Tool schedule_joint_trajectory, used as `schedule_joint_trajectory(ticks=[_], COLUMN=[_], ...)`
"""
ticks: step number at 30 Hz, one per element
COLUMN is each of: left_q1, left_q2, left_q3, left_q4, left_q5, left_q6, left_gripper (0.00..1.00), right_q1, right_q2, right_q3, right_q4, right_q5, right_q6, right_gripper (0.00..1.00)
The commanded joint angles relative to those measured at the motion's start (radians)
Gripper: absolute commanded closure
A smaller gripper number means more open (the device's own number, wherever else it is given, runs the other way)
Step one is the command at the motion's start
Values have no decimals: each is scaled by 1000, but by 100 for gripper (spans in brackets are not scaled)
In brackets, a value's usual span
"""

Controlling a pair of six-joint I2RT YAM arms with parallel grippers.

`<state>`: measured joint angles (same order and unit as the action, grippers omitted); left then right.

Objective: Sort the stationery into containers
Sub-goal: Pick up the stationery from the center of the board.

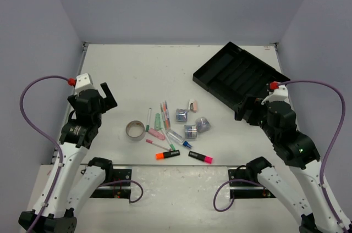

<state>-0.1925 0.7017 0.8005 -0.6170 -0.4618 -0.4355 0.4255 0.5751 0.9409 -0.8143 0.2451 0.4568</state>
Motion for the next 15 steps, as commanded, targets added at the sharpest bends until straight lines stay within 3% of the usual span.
schedule_joint_trajectory(ticks=[1,15], left_q1=[-4,-4], left_q2=[10,-29], left_q3=[32,41], left_q4=[-1,-92], left_q5=[-40,-36], left_q6=[-22,-217], left_gripper=[0,0], right_q1=[2,2], right_q2=[-23,-10], right_q3=[-11,-31], right_q4=[32,41], right_q5=[-18,-115], right_q6=[10,-10], right_gripper=[1,1])
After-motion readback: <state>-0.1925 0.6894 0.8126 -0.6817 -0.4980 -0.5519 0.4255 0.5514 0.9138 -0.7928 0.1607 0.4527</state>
